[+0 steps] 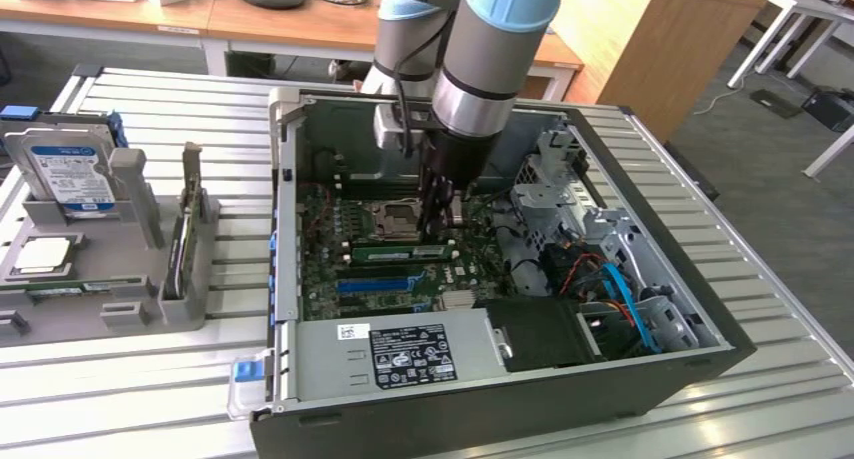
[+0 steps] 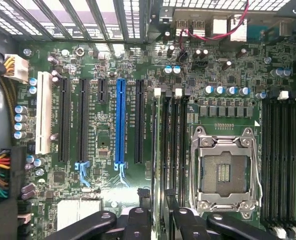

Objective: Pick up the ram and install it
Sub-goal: 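Insert the ram into the slot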

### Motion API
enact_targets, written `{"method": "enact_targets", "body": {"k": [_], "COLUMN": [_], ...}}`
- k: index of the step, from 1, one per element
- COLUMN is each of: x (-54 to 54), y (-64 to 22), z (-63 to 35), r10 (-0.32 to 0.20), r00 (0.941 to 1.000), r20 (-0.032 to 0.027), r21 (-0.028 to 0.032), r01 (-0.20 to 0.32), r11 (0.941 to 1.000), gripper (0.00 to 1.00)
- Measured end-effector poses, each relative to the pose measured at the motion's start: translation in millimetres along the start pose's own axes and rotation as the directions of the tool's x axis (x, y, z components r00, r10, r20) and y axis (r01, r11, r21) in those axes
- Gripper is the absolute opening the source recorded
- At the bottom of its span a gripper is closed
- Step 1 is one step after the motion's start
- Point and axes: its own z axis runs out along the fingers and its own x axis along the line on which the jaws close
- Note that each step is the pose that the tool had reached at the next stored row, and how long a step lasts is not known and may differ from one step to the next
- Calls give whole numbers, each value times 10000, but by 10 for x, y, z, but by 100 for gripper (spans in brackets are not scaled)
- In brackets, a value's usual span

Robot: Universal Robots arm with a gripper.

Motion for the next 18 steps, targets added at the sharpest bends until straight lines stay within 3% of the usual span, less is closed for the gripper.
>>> {"method": "enact_targets", "body": {"k": [8,18], "x": [-2,-3], "y": [3,4], "z": [-95,-140], "r10": [0,1], "r00": [10000,10000], "r20": [-21,-31], "r21": [0,0], "r01": [0,-1], "r11": [10000,10000], "gripper": [25,25]}}
